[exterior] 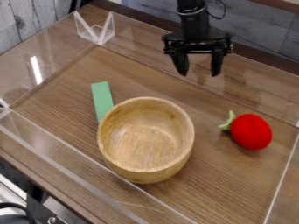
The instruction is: Remove the green stick from the brown bowl and put it on the table
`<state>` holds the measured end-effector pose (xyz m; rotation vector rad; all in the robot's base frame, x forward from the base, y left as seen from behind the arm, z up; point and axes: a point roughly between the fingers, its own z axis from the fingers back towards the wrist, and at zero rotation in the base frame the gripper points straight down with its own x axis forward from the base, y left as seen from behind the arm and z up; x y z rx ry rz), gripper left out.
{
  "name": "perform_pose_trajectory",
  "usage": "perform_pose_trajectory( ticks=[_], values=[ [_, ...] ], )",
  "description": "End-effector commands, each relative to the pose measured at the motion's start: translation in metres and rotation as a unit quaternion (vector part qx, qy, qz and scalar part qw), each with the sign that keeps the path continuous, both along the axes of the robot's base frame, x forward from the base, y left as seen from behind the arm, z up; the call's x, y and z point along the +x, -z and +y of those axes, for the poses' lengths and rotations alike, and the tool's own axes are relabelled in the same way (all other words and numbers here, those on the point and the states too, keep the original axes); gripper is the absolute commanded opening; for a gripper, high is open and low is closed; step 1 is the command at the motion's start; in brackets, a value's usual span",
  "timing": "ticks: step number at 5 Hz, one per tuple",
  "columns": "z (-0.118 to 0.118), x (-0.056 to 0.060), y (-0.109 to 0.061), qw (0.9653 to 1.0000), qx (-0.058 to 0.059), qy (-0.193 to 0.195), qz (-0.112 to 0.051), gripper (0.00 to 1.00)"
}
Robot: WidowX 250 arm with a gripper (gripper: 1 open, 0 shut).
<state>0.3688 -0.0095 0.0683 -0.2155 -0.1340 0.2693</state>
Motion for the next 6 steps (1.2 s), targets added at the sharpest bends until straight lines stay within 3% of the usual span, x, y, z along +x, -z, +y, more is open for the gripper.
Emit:
perform_pose_trajectory(
  ticks=[1, 6],
  values=[
    [0.0057, 0.0074, -0.0285, 0.999, 0.011, -0.003, -0.044, 1.0],
    [0.0052, 0.0081, -0.0363, 0.9975, 0.021, -0.009, -0.066, 1.0]
  ],
)
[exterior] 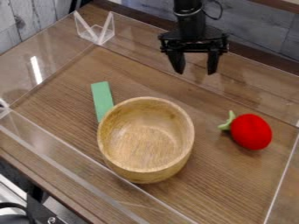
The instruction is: Remove the green stick from the brown bowl and put it on the table
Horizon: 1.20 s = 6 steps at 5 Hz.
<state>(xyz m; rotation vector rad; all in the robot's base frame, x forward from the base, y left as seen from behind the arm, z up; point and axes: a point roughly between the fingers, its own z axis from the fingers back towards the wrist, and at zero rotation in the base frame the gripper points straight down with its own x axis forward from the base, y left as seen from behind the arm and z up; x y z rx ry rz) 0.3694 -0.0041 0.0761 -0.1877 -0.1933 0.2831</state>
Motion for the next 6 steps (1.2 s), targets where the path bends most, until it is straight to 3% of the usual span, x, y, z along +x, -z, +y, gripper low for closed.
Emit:
perform_pose_trajectory(
  ticks=[1, 6],
  values=[
    [-0.001, 0.007, -0.029, 0.999, 0.007, 0.001, -0.043, 1.0],
    [0.011, -0.012, 0.018, 0.999, 0.024, -0.012, 0.037, 1.0]
  ],
)
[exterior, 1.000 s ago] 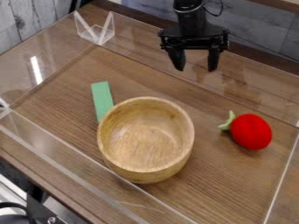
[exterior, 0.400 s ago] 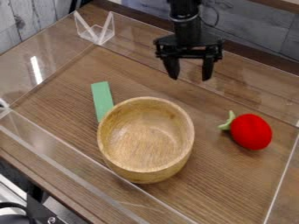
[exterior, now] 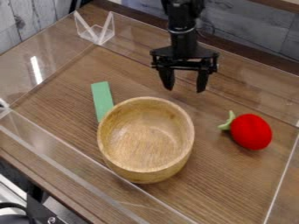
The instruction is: Remove the green stick from the brown bowl and put it on the table
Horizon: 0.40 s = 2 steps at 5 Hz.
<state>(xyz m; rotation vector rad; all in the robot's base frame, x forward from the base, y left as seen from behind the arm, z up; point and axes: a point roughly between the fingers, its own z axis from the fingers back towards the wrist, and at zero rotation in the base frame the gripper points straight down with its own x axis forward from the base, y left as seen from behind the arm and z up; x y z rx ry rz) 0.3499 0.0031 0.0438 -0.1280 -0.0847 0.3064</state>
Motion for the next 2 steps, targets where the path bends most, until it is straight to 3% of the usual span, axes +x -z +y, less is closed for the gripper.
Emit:
perform_pose_trajectory(
  ticks=[1, 2],
  values=[
    [0.0077, 0.0038, -0.0103, 0.9999, 0.005, -0.006, -0.011, 1.0],
    [0.0106, 0.0, -0.0049, 0.9999, 0.008, -0.009, 0.001, 1.0]
  ],
)
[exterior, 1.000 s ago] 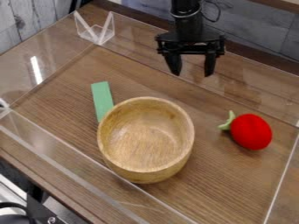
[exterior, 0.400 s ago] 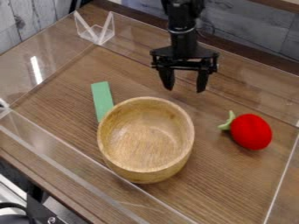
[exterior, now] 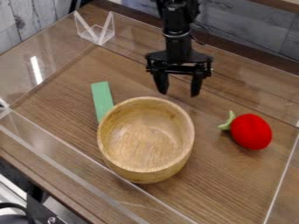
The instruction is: Remove the green stick from the brown bowl and put it on the table
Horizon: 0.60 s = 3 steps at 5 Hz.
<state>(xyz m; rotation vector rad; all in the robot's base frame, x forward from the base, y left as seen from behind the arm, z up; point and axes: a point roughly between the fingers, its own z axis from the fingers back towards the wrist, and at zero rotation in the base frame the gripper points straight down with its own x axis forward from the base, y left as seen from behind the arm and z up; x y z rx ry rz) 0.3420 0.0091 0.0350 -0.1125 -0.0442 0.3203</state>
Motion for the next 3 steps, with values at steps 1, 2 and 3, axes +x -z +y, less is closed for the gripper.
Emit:
perform_pose_trajectory(
  ticks=[1, 2, 3],
  values=[
    [0.009, 0.004, -0.014, 0.9999, 0.003, -0.008, -0.014, 1.0],
    [0.016, -0.001, -0.025, 0.9997, -0.001, -0.017, -0.018, 1.0],
    [0.024, -0.006, -0.036, 0.9994, -0.004, -0.026, -0.023, 1.0]
  ],
)
